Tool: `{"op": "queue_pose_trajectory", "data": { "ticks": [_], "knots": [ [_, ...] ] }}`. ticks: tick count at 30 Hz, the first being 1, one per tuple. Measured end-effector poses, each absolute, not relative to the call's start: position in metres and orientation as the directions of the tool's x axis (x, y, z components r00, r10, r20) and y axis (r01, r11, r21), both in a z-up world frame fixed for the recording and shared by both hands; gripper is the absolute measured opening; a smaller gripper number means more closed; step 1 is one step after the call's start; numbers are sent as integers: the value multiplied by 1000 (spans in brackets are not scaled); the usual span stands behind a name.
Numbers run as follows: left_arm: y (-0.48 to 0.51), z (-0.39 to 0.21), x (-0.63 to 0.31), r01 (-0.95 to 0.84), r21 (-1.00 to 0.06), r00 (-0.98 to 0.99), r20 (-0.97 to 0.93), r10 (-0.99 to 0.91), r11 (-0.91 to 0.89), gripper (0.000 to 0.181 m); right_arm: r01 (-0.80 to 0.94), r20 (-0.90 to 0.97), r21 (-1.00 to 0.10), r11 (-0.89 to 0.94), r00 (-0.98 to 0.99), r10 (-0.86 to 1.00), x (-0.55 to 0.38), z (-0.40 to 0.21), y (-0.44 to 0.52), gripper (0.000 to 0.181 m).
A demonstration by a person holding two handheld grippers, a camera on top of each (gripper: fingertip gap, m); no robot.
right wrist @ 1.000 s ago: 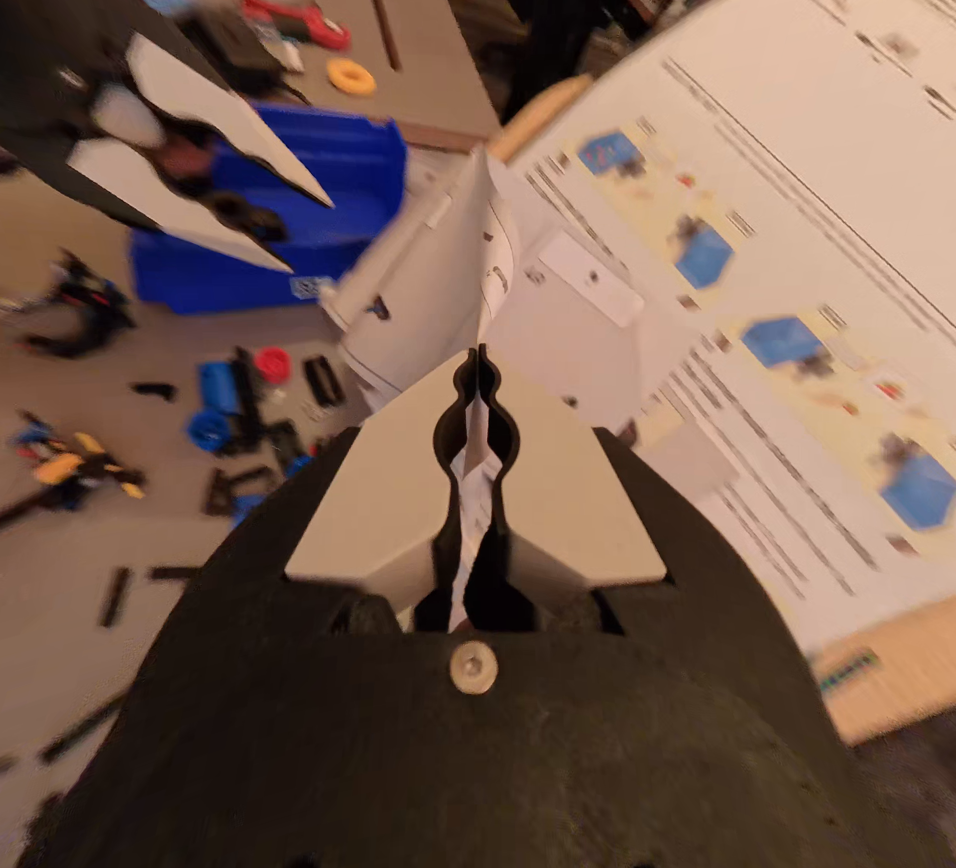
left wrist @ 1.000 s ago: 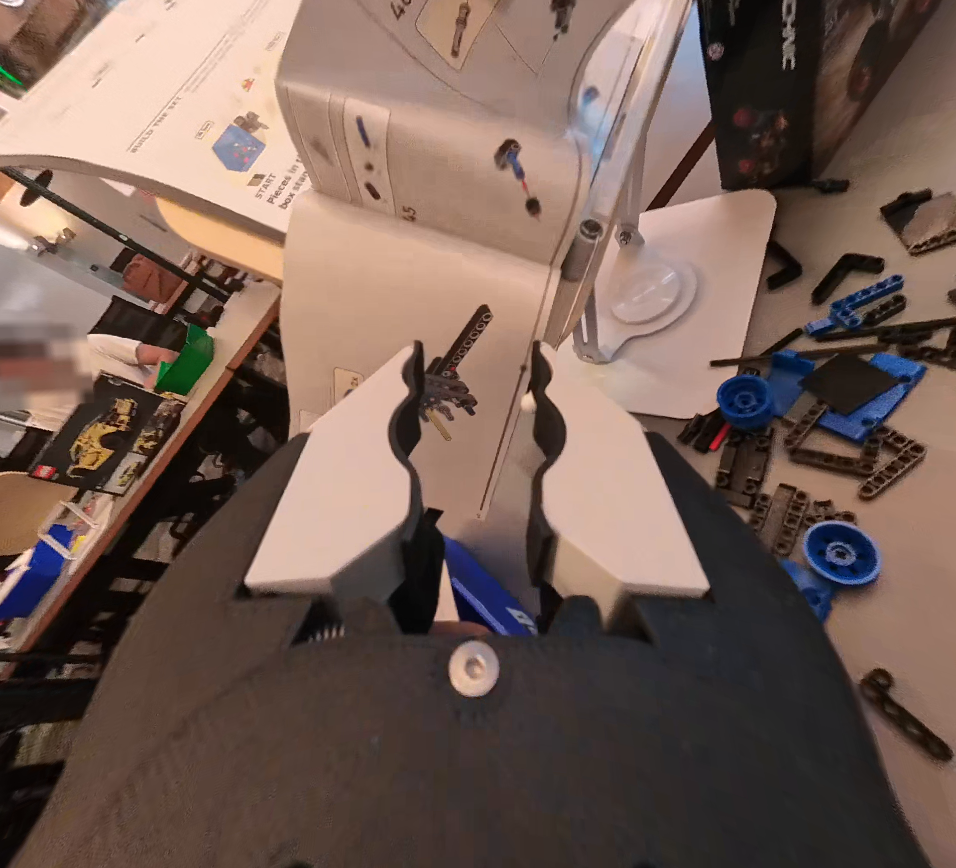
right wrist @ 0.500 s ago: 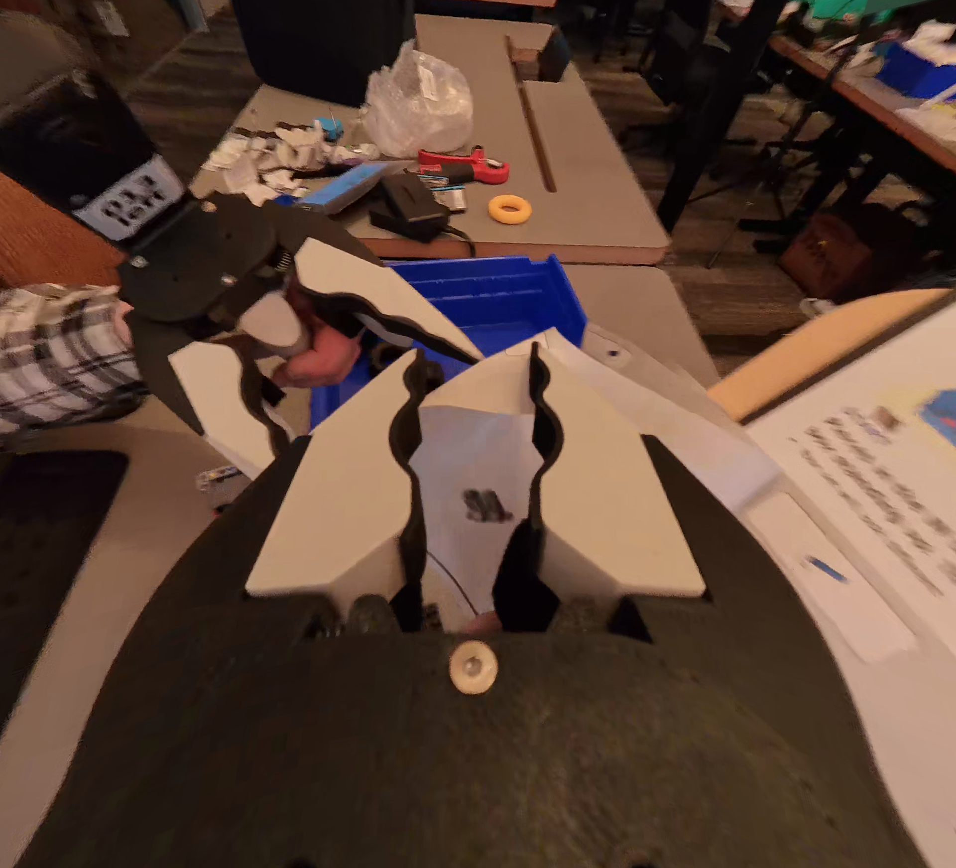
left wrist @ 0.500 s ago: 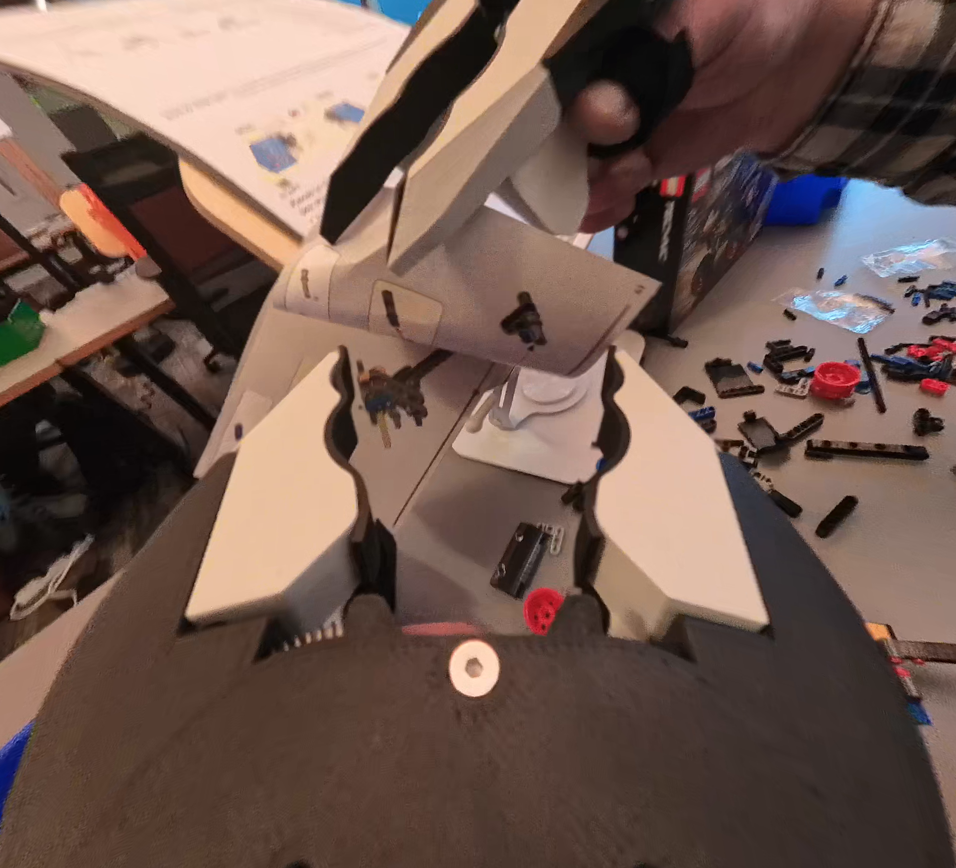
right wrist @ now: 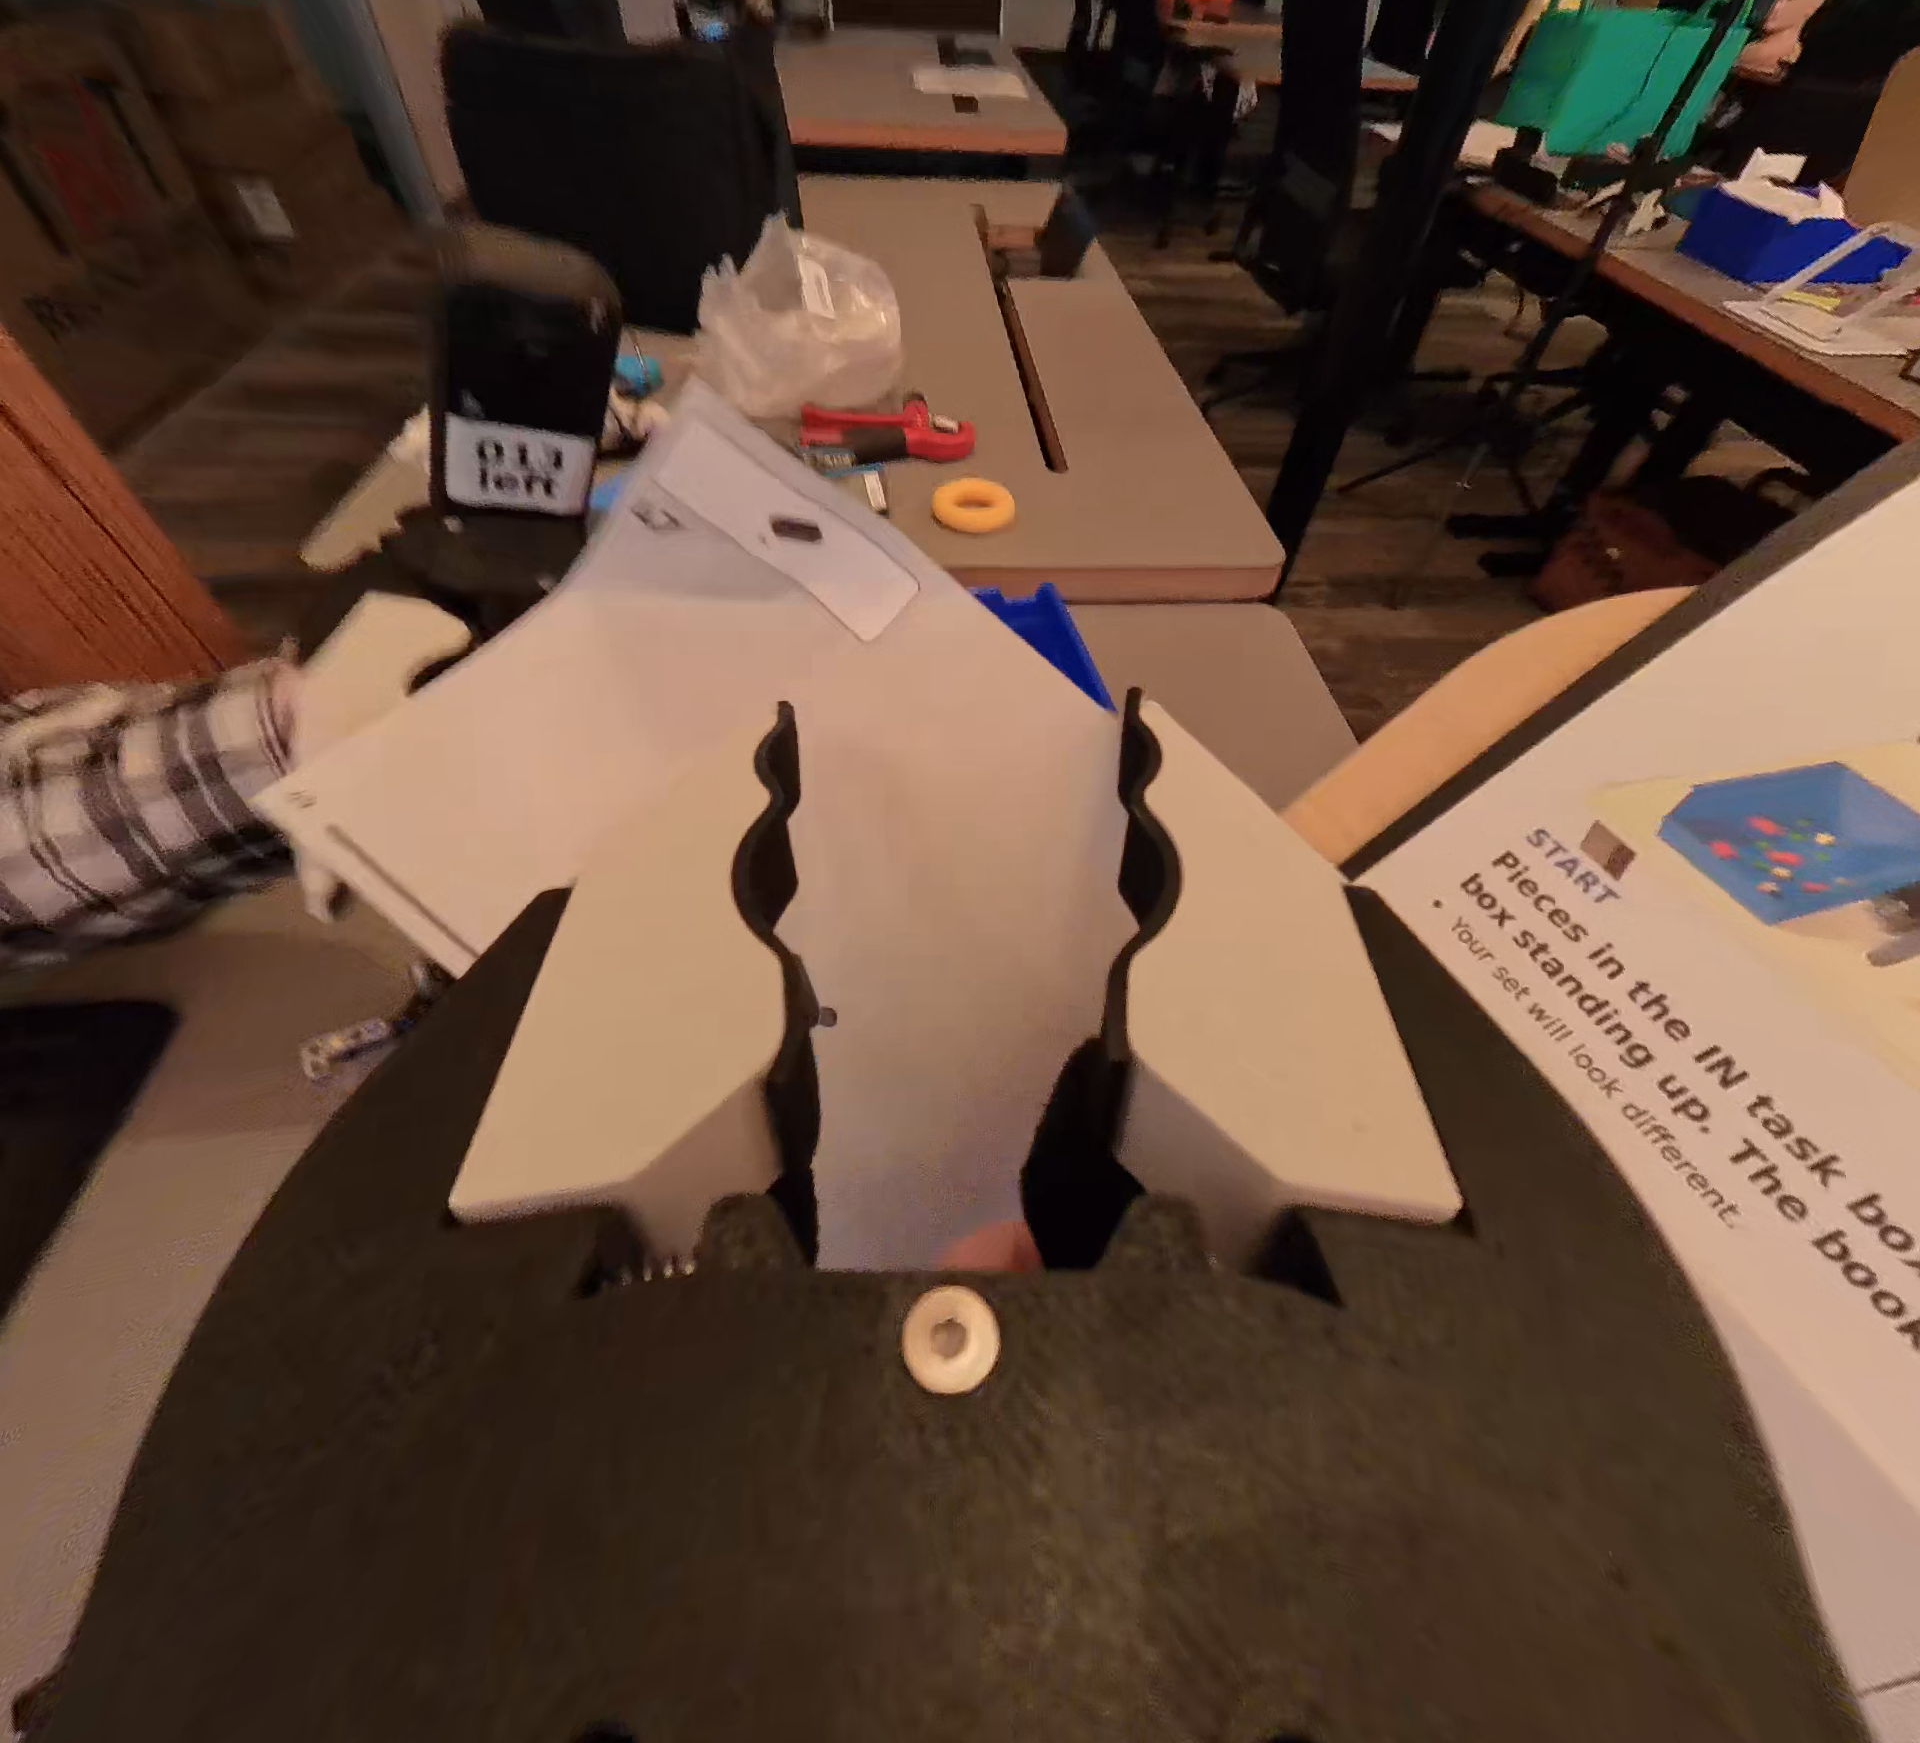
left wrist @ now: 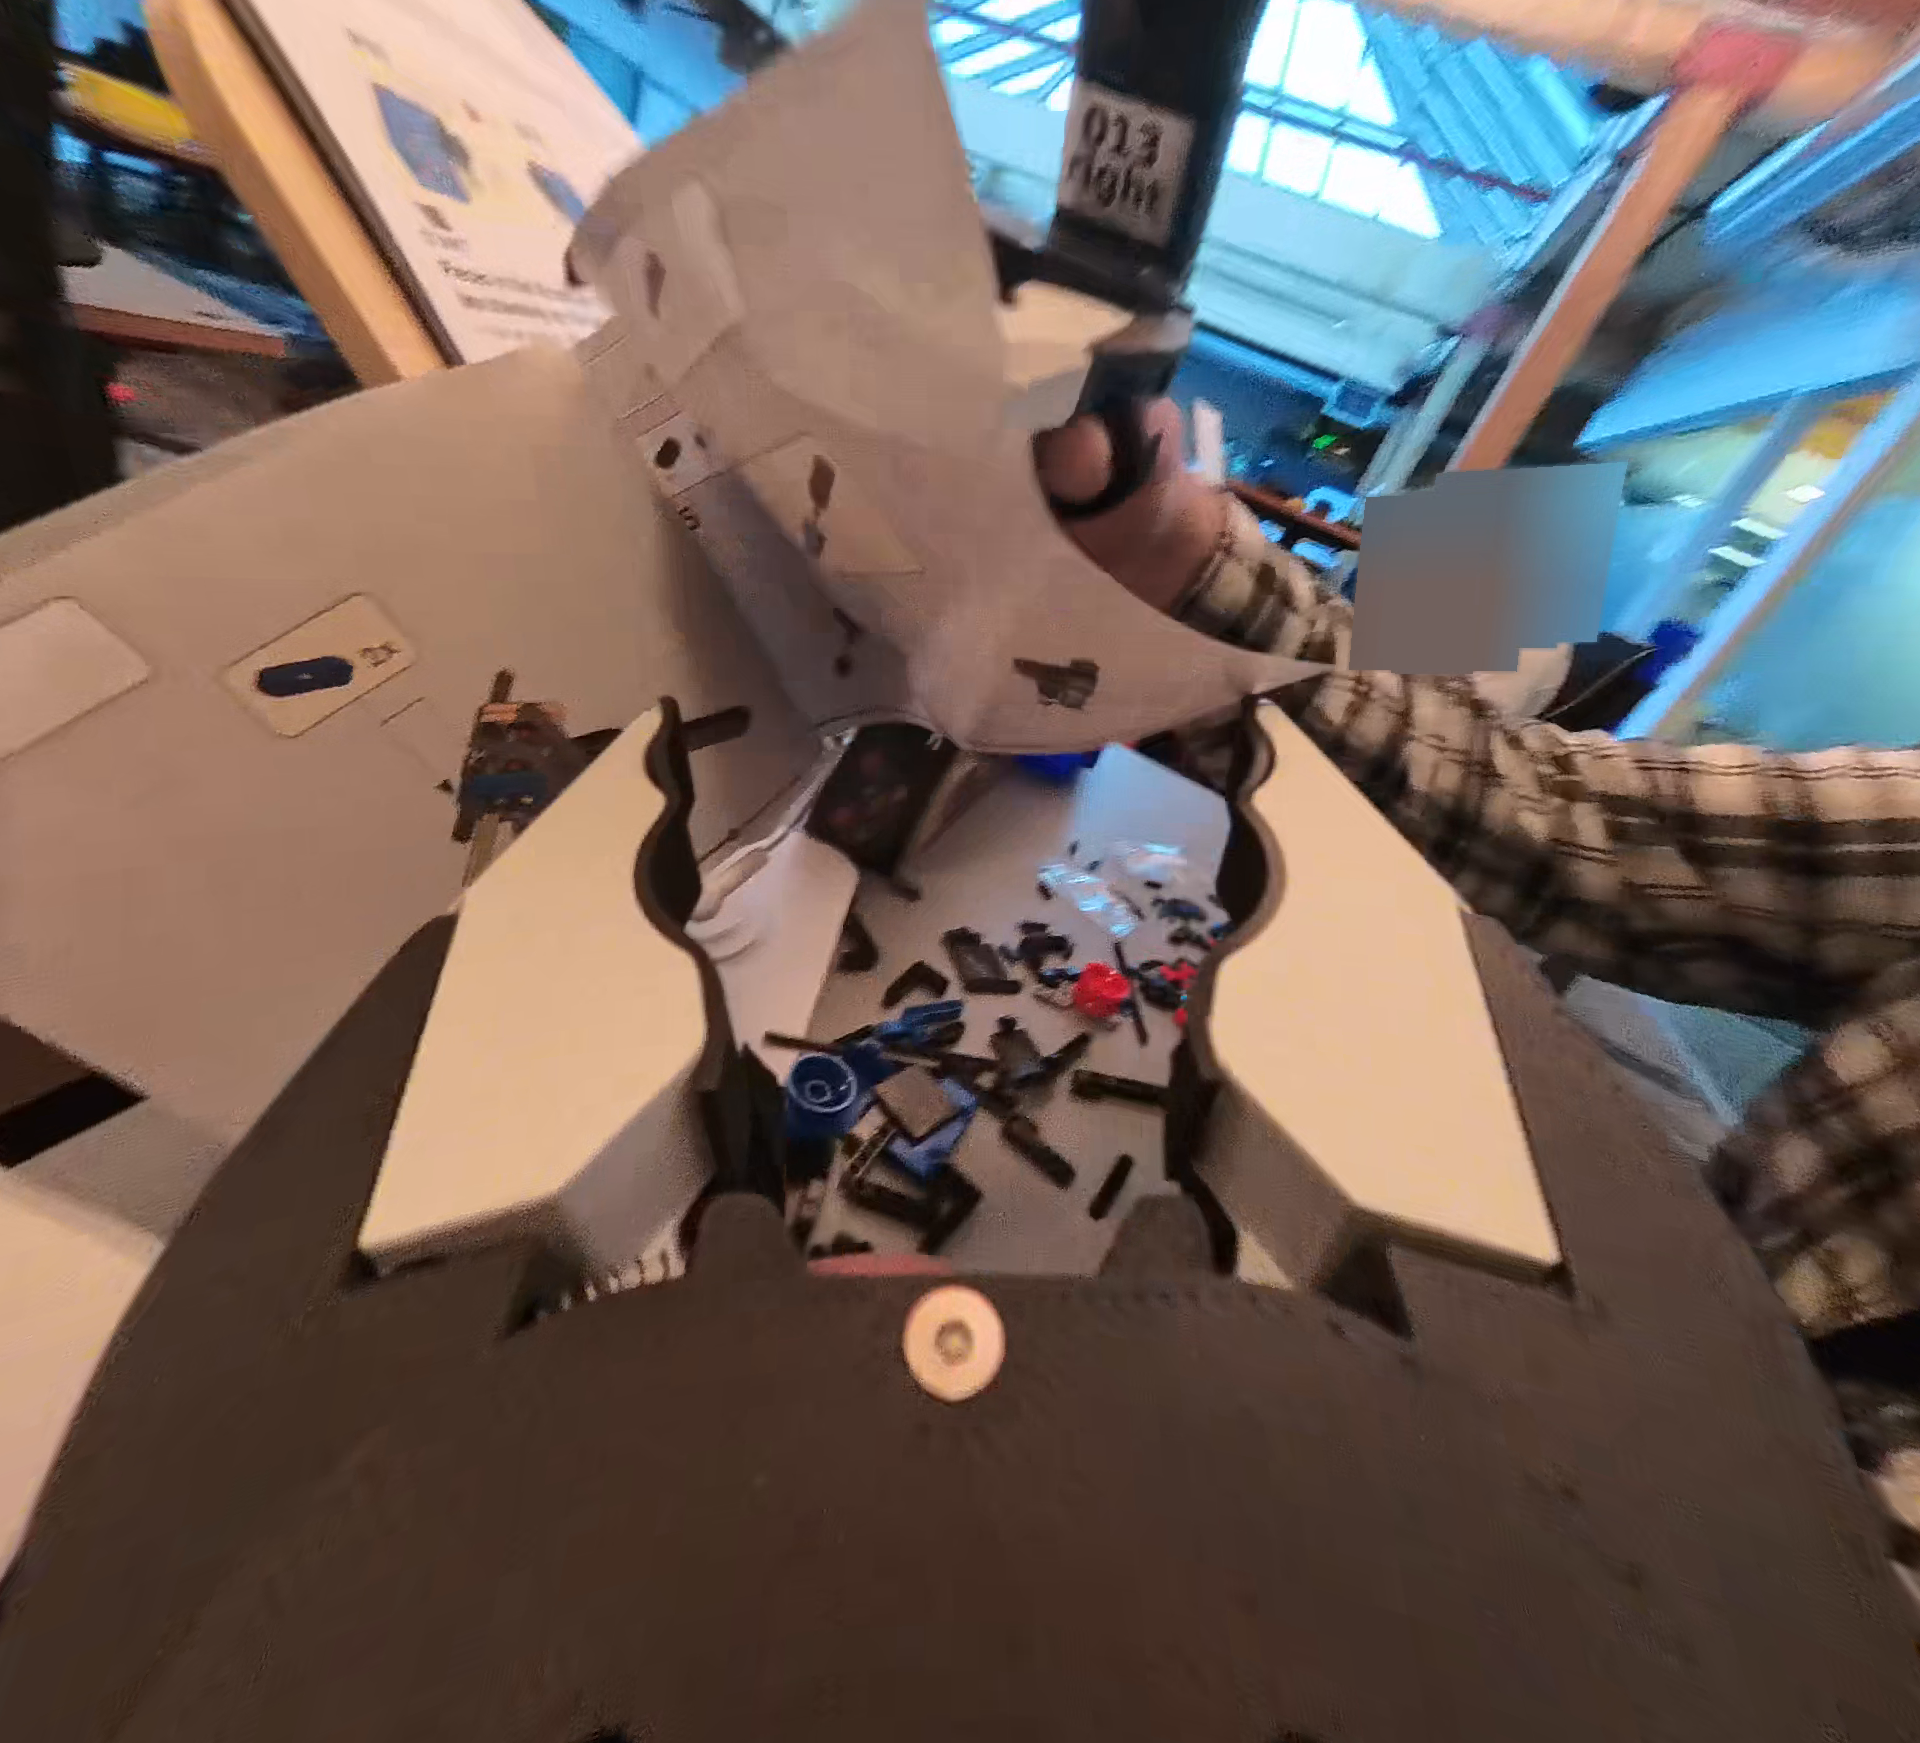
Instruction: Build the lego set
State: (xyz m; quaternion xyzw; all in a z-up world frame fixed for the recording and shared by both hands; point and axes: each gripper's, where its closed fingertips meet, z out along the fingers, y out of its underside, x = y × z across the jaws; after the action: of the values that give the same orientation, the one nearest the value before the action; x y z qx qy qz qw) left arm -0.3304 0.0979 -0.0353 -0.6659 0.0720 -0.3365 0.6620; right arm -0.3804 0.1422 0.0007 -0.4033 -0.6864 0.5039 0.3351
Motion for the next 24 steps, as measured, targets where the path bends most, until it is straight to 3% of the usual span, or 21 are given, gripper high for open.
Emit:
{"op": "queue_pose_trajectory", "data": {
  "ticks": [4, 8, 11, 14, 16, 22, 24],
  "knots": [
    [89, -28, -336, 402, -912, 709, 369, -601, -85, 105, 265, 191, -919, 291, -346, 919, -394, -24, 156, 55],
    [95, -35, -346, 400, -910, 727, 388, -566, -110, 93, 240, 354, -878, 415, -259, 899, -405, -32, 162, 46],
    [111, -55, -362, 284, -948, 847, 318, -425, -142, 33, 246, 371, -867, 433, -260, 891, -402, -32, 163, 47],
    [116, -62, -379, 231, -960, 899, 273, -342, -158, 0, 273, 368, -862, 428, -245, 897, -384, -19, 184, 59],
    [117, -65, -387, 182, -970, 924, 225, -308, -163, 0, 349, 425, -810, 471, -205, 882, -366, -15, 221, 73],
    [120, -65, -410, 137, -974, 956, 177, -233, -180, 0, 619, 594, -555, 556, -174, 786, -295, -27, 336, 82],
    [122, -70, -416, 111, -973, 966, 153, -207, -203, 0, 638, 586, -527, 562, -207, 783, -285, -39, 348, 80]
  ]
}}
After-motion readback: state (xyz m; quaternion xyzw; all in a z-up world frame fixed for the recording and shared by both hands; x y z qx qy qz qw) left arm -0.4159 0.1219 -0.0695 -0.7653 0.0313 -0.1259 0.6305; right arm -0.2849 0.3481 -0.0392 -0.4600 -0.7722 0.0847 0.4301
